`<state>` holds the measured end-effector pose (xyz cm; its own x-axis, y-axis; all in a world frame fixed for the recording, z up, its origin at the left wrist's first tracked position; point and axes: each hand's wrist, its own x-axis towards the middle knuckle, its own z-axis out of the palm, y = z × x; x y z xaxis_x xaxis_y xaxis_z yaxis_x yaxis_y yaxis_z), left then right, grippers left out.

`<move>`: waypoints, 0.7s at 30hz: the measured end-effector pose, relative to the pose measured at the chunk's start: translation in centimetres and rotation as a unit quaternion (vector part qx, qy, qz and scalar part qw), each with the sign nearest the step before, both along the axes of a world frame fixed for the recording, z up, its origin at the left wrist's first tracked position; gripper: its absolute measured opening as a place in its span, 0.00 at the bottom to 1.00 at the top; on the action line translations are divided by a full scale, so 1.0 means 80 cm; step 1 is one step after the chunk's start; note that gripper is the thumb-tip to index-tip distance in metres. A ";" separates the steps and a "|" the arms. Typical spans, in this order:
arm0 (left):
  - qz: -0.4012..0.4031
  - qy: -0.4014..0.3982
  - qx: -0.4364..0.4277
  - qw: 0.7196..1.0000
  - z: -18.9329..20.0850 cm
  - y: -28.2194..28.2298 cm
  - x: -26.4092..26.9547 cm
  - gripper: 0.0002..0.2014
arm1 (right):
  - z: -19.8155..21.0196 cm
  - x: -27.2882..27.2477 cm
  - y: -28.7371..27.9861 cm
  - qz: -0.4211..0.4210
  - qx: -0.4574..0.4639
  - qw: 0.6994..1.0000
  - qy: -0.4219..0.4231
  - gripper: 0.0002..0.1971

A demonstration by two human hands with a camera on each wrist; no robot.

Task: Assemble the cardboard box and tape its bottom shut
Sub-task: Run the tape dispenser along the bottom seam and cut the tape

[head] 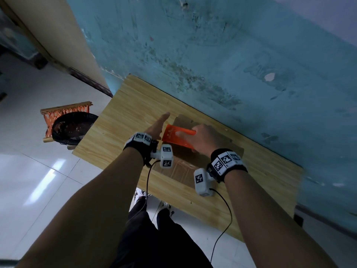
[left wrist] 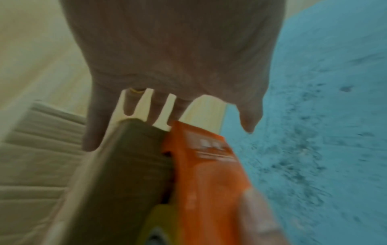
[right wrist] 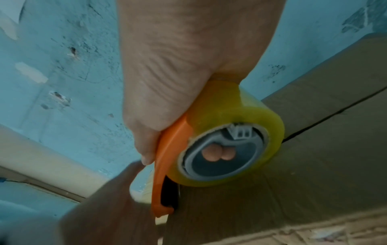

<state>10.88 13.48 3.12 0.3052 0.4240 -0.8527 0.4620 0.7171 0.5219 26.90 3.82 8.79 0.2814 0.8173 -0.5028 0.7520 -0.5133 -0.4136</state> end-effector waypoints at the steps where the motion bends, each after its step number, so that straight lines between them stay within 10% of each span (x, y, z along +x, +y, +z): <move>1: -0.022 -0.001 0.004 1.000 0.005 0.009 0.007 0.56 | 0.000 -0.001 0.001 -0.006 -0.001 1.000 -0.002 0.29; 21: -0.076 0.071 -0.047 0.993 0.013 0.036 0.048 0.25 | 0.008 0.006 0.004 -0.061 0.009 0.997 0.047 0.30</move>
